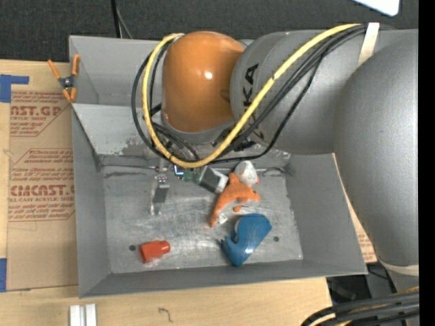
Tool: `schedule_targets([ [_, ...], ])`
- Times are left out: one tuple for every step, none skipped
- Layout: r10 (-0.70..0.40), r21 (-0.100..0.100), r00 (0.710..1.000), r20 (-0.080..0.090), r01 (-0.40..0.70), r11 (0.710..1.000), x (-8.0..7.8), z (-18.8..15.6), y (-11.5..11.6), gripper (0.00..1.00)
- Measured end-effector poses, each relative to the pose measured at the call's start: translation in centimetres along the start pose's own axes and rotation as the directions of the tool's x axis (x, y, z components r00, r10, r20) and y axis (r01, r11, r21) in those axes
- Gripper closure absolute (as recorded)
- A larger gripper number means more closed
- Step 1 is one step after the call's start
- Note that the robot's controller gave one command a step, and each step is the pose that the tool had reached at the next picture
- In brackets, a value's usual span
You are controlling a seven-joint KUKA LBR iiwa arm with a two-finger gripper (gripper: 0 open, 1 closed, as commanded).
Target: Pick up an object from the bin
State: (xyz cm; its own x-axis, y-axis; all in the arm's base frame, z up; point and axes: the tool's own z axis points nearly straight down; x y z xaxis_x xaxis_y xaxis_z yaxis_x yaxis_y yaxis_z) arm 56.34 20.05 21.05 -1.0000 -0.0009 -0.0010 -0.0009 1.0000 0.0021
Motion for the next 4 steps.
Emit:
schedule_targets([
  [0.0,0.0,1.0,0.0,0.0,1.0,0.0,0.0,0.0,0.0],
  [-0.061,0.001,0.998,0.006,0.061,0.998,3.0,3.5,0.1,0.0],
  [-0.132,0.001,0.991,-0.002,0.132,0.991,5.5,6.1,-2.0,0.0],
  [-0.134,0.0,0.991,0.005,0.134,0.991,6.3,11.1,-2.1,0.0],
])
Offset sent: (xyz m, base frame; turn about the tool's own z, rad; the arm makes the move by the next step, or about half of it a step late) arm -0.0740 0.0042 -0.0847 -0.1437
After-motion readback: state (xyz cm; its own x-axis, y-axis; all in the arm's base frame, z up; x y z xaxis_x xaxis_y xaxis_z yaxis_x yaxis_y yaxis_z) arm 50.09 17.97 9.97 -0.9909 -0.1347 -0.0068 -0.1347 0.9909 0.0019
